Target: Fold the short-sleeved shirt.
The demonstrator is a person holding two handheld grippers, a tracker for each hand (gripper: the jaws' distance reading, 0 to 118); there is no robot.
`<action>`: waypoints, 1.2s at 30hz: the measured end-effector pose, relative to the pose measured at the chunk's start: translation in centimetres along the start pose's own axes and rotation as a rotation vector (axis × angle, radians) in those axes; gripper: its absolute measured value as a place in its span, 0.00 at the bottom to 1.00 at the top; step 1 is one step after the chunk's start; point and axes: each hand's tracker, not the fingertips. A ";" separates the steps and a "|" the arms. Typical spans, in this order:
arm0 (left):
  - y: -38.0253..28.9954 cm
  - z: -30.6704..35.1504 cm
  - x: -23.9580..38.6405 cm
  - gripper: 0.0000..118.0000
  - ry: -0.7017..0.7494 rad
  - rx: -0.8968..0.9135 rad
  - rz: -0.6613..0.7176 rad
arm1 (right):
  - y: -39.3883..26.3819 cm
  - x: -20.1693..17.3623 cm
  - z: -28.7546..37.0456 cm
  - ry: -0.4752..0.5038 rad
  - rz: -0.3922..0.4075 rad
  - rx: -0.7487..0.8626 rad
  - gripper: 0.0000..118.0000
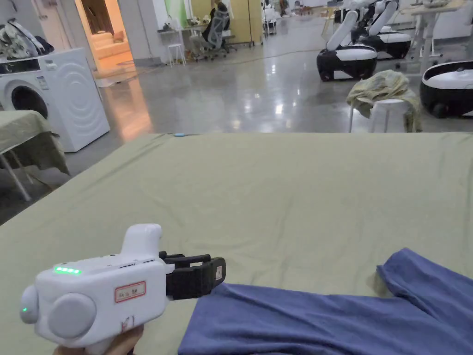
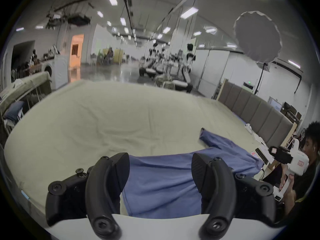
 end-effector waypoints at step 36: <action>-1.2 -16.7 -4.4 0.08 0.179 -0.438 0.066 | -5.5 7.5 2.5 -0.227 -0.533 -0.217 0.59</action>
